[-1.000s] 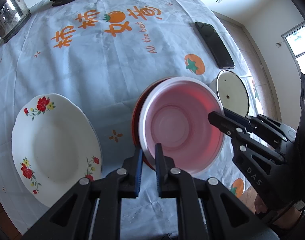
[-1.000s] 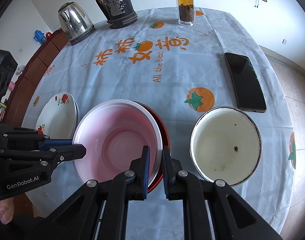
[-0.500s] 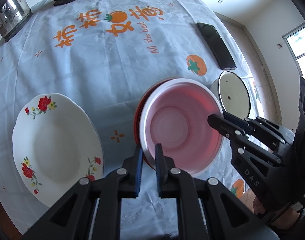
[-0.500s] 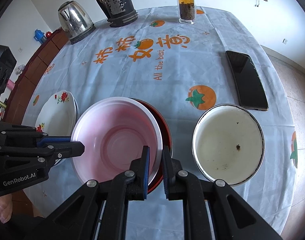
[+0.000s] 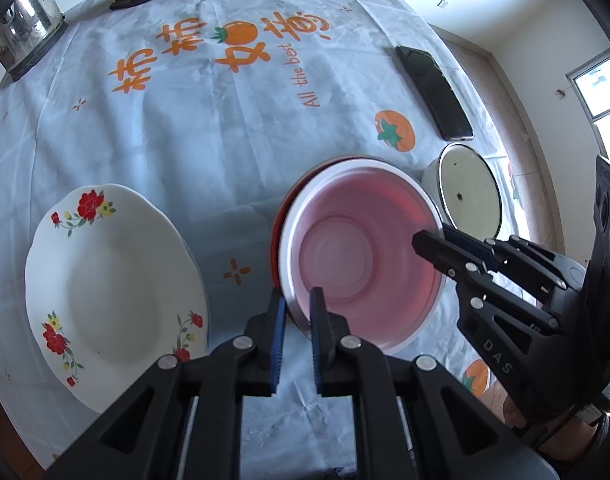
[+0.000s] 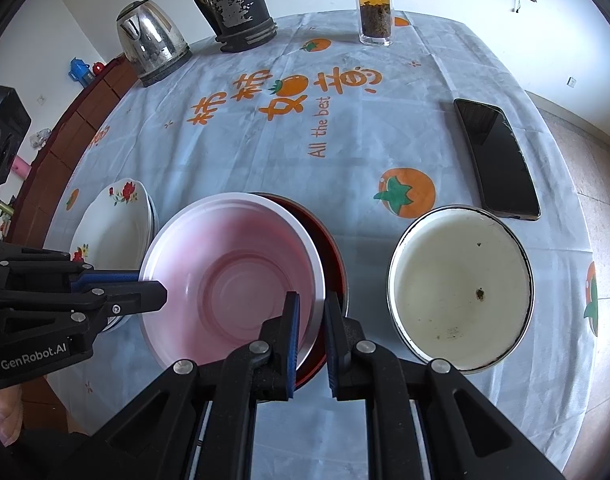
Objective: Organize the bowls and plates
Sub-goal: 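Lower the pink bowl into the steel bowl with both tools, then open both tools and release the pink bowl rim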
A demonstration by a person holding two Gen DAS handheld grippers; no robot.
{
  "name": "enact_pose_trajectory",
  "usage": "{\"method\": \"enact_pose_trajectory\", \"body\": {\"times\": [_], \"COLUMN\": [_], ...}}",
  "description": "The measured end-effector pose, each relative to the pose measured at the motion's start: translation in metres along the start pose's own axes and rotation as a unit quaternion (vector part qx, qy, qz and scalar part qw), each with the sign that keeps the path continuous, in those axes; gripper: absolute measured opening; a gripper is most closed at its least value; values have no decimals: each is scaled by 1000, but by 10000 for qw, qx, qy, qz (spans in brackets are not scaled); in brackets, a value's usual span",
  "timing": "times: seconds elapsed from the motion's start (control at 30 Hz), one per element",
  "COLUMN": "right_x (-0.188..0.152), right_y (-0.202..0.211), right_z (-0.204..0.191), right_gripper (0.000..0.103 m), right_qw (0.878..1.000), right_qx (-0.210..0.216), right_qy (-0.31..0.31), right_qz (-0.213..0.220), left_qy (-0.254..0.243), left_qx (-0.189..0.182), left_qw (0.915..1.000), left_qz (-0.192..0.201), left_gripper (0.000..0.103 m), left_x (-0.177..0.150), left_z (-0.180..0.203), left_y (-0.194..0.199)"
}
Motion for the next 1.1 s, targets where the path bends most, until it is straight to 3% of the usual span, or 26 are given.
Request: {"method": "enact_pose_trajectory", "body": {"times": [0.47,0.57,0.73,1.1], "right_x": [-1,-1,-1,2], "right_y": [-5,-4,-2,-1], "right_z": [0,-1,1,0], "right_gripper": [13,13,13,13], "right_qw": [10000,10000,10000,9991], "right_qx": [37,-29,-43,-328], "right_qy": [-5,62,33,263], "right_qz": [-46,7,27,108], "left_qy": [32,36,72,157], "left_qx": [31,46,110,183], "left_qw": [10000,10000,9999,9997], "left_qz": [50,43,94,67], "left_gripper": [15,20,37,48], "left_x": [0,1,1,0], "left_z": [-1,-1,-5,-11], "left_y": [2,3,5,2]}}
Point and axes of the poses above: each gripper's, at about its wrist camera, not at the fingertips, and y roughly against the way its jaws point, z to its right, x to its top, the point moved 8 cm from there along -y, roughly the way its jaws point, and after that the axes turned 10 degrees about z, right-handed, at the moved point
